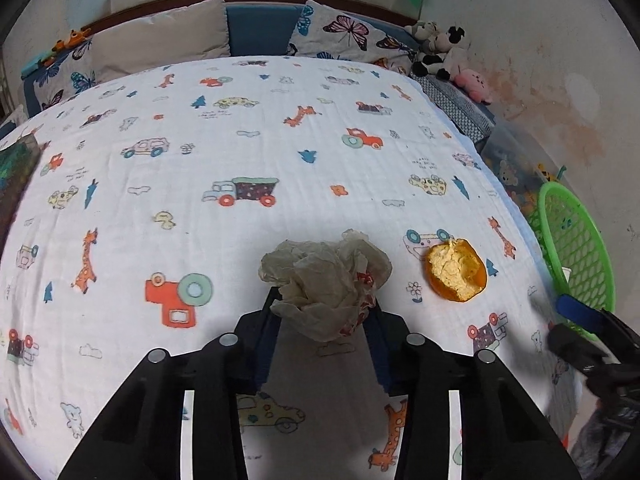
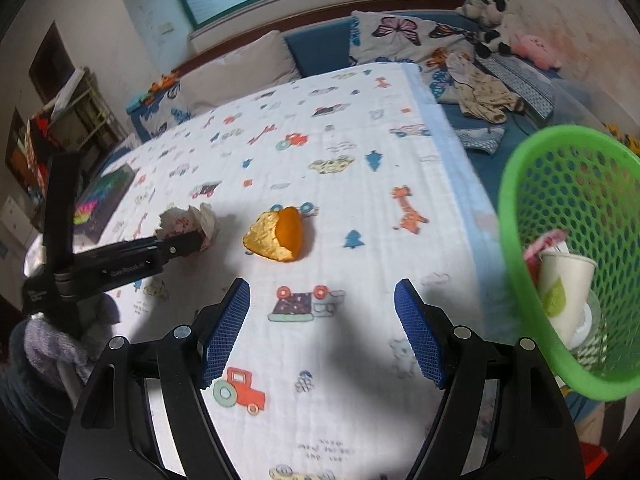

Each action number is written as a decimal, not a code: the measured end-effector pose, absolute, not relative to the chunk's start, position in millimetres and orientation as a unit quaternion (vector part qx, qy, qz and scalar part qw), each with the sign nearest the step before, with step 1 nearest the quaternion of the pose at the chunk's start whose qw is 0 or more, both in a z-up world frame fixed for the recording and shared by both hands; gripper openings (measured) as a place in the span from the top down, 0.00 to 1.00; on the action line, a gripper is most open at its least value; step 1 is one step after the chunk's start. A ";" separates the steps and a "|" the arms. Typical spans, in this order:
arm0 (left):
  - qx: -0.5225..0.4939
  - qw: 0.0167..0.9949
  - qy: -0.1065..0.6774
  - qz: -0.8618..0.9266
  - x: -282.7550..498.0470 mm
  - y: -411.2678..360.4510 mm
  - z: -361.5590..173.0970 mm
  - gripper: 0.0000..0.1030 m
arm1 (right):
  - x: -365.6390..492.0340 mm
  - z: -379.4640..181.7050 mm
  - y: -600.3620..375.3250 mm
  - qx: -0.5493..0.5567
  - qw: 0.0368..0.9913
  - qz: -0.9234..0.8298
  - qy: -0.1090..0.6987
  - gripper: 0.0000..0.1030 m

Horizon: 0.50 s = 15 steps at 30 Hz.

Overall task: Collect trash
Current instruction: 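Grasp the crumpled white tissue on the bed with the left tool, then grasp the orange peel with the right tool and lift it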

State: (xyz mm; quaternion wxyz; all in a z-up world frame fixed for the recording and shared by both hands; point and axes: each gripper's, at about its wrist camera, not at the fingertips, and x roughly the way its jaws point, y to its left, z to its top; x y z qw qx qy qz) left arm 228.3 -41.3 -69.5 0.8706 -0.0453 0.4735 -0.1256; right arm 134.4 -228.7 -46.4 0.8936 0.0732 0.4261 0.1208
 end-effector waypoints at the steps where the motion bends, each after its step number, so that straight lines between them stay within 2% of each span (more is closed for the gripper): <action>1: -0.047 0.871 0.472 -0.126 227.9 -39.3 -68.2 0.63 | 138.0 -48.8 -222.5 0.065 0.893 0.123 0.427 0.27; 8: -0.053 0.878 0.458 -0.127 222.7 -26.7 -54.5 0.63 | 159.3 -60.0 -194.4 0.027 0.891 0.132 0.433 0.28; 15: -0.054 0.882 0.450 -0.127 218.9 -18.2 -45.7 0.63 | 180.8 -70.1 -175.6 0.010 0.885 0.140 0.444 0.35</action>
